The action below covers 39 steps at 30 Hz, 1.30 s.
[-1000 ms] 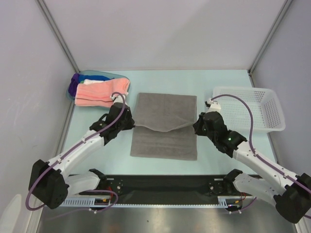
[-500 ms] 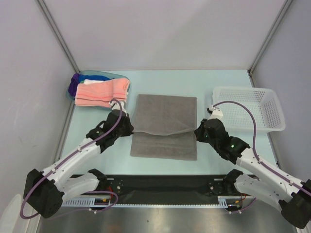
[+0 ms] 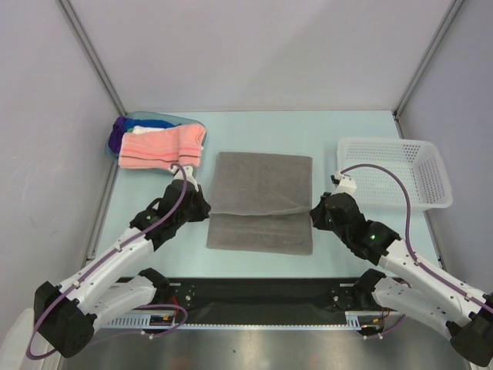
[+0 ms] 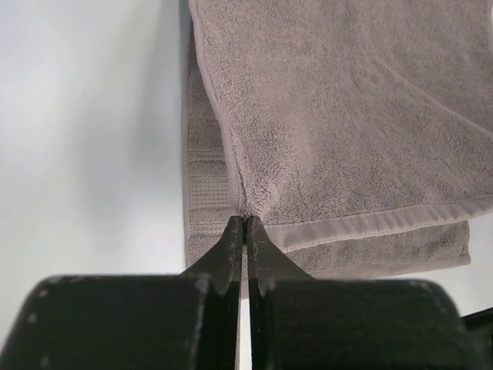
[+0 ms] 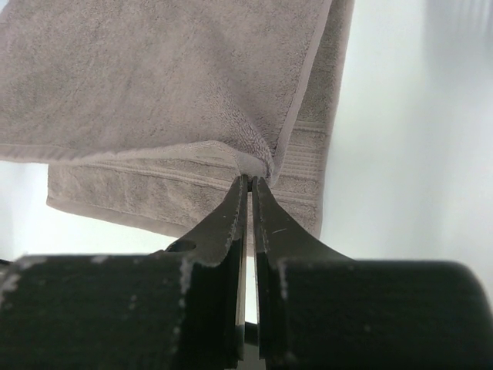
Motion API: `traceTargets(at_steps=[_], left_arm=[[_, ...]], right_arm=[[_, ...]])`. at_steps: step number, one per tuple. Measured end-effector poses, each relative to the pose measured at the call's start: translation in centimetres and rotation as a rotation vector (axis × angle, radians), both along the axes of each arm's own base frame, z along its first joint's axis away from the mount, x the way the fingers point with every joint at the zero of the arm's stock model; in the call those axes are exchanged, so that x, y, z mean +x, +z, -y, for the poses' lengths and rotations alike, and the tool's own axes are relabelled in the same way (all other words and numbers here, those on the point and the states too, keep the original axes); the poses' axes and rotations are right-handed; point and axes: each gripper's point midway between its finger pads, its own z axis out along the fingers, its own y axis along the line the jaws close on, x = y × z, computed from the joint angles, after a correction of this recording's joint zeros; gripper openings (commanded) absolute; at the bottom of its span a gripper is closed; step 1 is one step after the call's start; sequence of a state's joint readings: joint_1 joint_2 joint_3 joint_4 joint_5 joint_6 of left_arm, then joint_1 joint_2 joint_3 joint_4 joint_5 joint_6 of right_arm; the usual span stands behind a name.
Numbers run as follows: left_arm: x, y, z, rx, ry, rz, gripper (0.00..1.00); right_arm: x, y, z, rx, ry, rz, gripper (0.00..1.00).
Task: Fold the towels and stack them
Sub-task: Fold the towel
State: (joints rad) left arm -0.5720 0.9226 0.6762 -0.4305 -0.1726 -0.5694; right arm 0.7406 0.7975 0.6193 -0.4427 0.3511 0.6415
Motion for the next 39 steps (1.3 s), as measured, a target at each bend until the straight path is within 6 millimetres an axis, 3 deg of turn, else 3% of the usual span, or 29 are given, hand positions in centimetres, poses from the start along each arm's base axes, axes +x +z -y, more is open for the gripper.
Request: traceTargets(at_steps=[15,29,39], left_arm=[[-2.0,-3.0,0.3,-0.005,-0.031,-0.086,0.00],[-2.7,-3.6,0.3,-0.004,-0.043,-0.118,0.00],[-3.4,-2.4,-0.2,-0.023,-0.044,-0.089,0.00]], right_arm=[[-1.6,-2.2,-0.6,0.006,0.014,-0.056,0.00],[-2.5,-2.2,-0.5,0.033,0.018,-0.052,0.00],[-3.1,-1.8,0.3,0.031,0.006,-0.045,0.00]])
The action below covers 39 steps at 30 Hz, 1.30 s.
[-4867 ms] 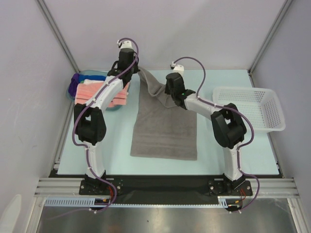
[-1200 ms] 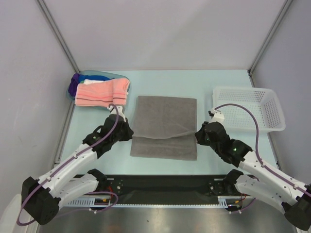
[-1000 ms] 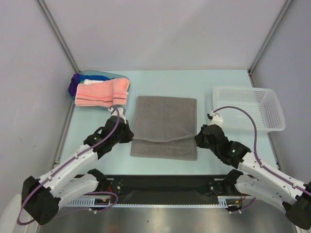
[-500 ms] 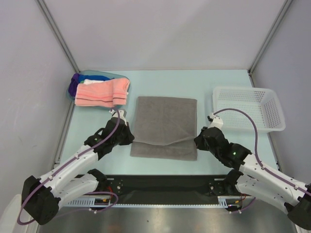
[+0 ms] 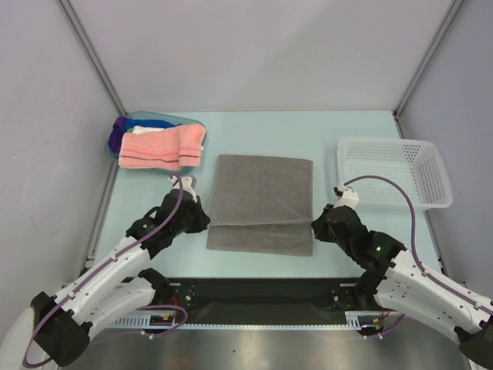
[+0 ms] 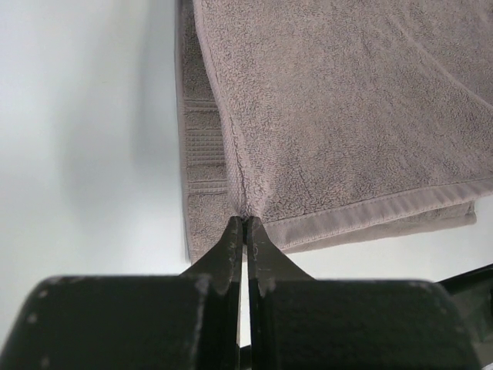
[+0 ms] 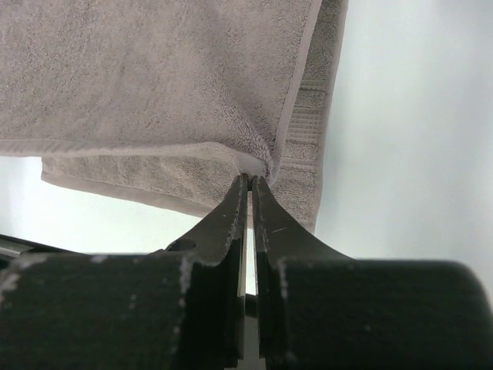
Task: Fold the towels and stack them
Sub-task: Fold the towel
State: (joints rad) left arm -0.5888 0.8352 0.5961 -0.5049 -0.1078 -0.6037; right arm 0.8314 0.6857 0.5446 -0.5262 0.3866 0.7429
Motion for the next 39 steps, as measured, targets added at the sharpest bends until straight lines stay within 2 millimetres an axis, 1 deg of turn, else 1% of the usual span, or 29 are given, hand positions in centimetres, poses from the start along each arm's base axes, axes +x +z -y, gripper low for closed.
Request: traceTargets(at_steps=[9,12,13,17,18,20,21,22,24,25,27,30,32,34,36,39], left_arm=[[-0.4,0.2,0.0,-0.018,0.000,-0.005,0.00],[-0.6,-0.2,0.1,-0.031,0.006,-0.017,0.01],[-0.7,-0.5,0.2,-0.037,0.006,-0.024,0.04],[-1.3,-2.0,0.3,-0.051,0.010,-0.060,0.09],[-1.6,-2.4,0.3,-0.053,0.010,-0.071,0.12],[-1.9,-3.0,0.3,-0.056,0.009,-0.087,0.23],[-2.0,-3.2,0.3,-0.059,0.008,-0.092,0.29],[-2.1,-3.4,0.3,-0.060,0.007,-0.098,0.33],[-2.2,-3.7,0.4,-0.068,0.009,-0.104,0.37],[-2.3,-3.8,0.5,-0.071,0.007,-0.107,0.41],[-2.4,-3.8,0.6,-0.077,0.007,-0.111,0.44],[-2.4,-3.6,0.6,-0.081,0.007,-0.106,0.45],[-2.2,-3.0,0.5,-0.075,0.012,-0.100,0.46],[-1.6,-2.1,0.5,-0.068,0.023,-0.085,0.46],[-0.3,-0.6,0.8,-0.057,0.037,-0.060,0.46],[2.4,1.1,1.0,-0.004,0.068,-0.023,0.51]], right_arm=[[-0.5,0.1,0.1,0.013,0.000,-0.004,0.00],[-0.6,0.0,-0.1,0.024,-0.001,-0.011,0.06],[-0.7,-0.2,-0.2,0.026,0.000,-0.014,0.12],[-1.3,-1.8,-0.3,0.025,0.007,-0.046,0.18],[-1.5,-2.2,-0.3,0.024,0.007,-0.054,0.19],[-1.7,-2.7,-0.3,0.021,0.009,-0.066,0.24],[-1.9,-2.9,-0.3,0.022,0.011,-0.070,0.27],[-2.0,-2.9,-0.4,0.026,0.012,-0.072,0.33],[-2.1,-2.8,-0.5,0.037,0.011,-0.071,0.39],[-2.0,-2.7,-0.5,0.041,0.010,-0.068,0.42],[-2.1,-2.6,-0.4,0.048,0.009,-0.063,0.43],[-2.1,-2.5,-0.1,0.034,0.002,-0.063,0.47],[-1.7,-2.4,0.1,0.010,-0.010,-0.067,0.47],[-0.9,-1.8,0.0,-0.014,-0.025,-0.074,0.45],[0.4,-1.0,-0.4,-0.044,-0.042,-0.077,0.45],[2.6,-0.3,-0.9,-0.090,-0.065,-0.079,0.45]])
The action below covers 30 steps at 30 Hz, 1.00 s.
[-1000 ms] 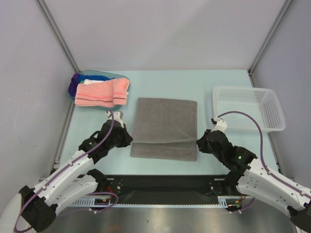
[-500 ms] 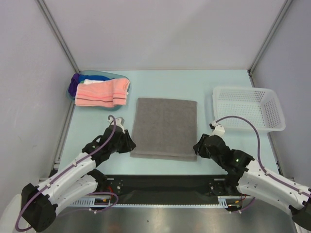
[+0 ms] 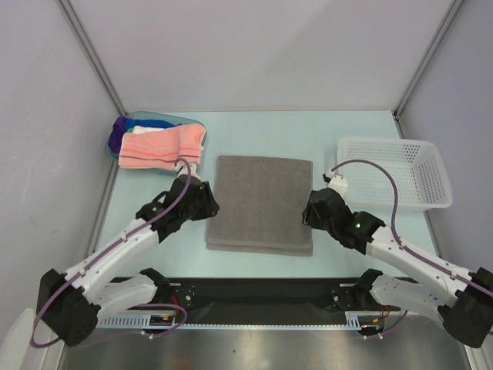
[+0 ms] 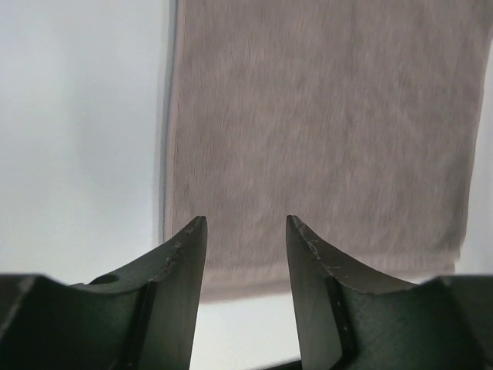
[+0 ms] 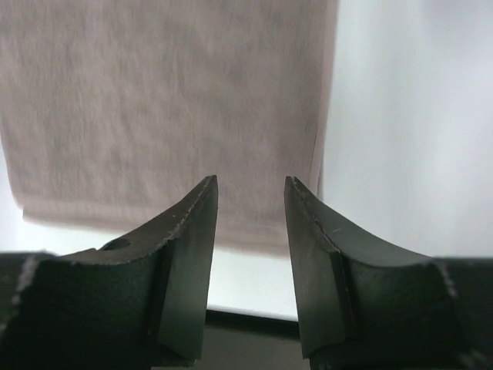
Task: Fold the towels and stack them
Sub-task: Fold the towel
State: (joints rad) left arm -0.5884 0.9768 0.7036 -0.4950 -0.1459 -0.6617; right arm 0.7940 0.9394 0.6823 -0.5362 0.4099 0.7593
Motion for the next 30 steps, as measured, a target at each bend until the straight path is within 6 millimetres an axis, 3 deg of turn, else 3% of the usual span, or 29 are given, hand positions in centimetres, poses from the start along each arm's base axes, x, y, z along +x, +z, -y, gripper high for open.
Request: traceTargets(at_steps=[4,8,11,15,18,23,26,30], left_arm=[[5.0,1.8,0.6,0.089,0.032,0.040,0.52],[11.5,2.9,0.8,0.159,0.080,0.067,0.51],[15.8,2.4,1.0,0.201,0.093,0.063,0.50],[20.5,-0.2,1.4,0.267,0.084,0.021,0.47],[22.8,-3.1,1.7,0.310,0.065,-0.024,0.47],[23.5,-7.8,0.5,0.369,0.044,-0.127,0.46],[23.8,-8.9,-0.5,0.381,0.050,-0.158,0.46],[24.8,-8.8,-1.2,0.382,0.064,-0.160,0.46]], right_arm=[[4.5,0.8,1.0,-0.029,-0.073,-0.003,0.43],[10.5,2.0,1.5,-0.043,-0.127,0.006,0.43],[14.2,1.8,1.0,-0.047,-0.130,0.007,0.42],[17.7,-0.7,0.3,-0.070,-0.112,-0.050,0.40],[19.7,-3.2,0.0,-0.089,-0.108,-0.099,0.40],[21.6,-6.1,0.4,-0.125,-0.111,-0.154,0.41],[22.8,-6.9,0.8,-0.145,-0.121,-0.164,0.41],[23.7,-8.0,1.9,-0.178,-0.149,-0.181,0.42]])
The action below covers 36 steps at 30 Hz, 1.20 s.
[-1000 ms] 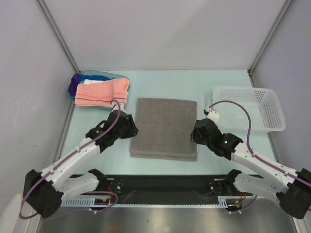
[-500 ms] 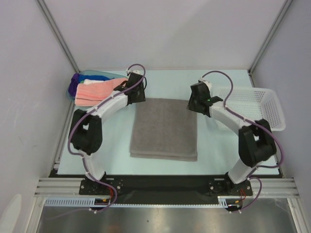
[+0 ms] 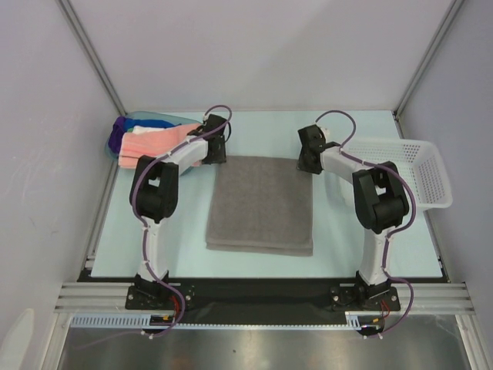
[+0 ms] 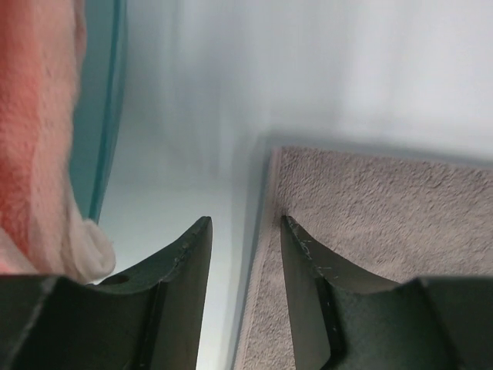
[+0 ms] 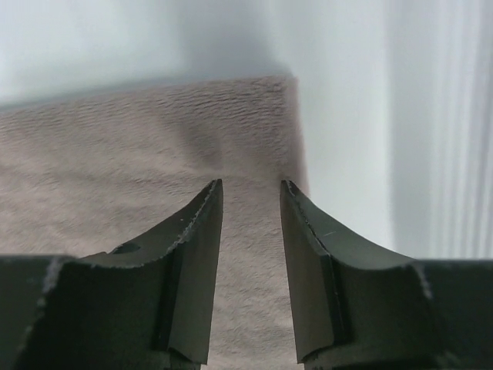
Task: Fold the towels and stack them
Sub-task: Fold the towel
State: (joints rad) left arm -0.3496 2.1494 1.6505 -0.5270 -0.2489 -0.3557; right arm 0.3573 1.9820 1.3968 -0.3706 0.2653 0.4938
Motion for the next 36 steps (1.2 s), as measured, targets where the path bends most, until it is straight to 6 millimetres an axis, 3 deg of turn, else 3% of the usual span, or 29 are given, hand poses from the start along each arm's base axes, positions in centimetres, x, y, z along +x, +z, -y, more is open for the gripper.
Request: traceTargets(at_steps=[12,19,28,36], left_arm=[[2.2,0.5,1.1,-0.032,-0.013,0.031,0.47],[3.1,0.1,1.4,-0.024,-0.024,0.029,0.47],[3.3,-1.5,1.7,-0.025,-0.032,0.004,0.47],[3.5,-1.6,2.0,-0.038,-0.042,0.002,0.40]], right_arm=[[0.4,-0.2,2.8,-0.045,-0.042,-0.008,0.47],[1.4,-0.4,2.6,-0.025,-0.035,0.009,0.48],[2.3,-2.0,1.8,0.005,-0.012,-0.002,0.47],[2.6,-1.9,1.8,0.008,-0.013,0.004,0.42]])
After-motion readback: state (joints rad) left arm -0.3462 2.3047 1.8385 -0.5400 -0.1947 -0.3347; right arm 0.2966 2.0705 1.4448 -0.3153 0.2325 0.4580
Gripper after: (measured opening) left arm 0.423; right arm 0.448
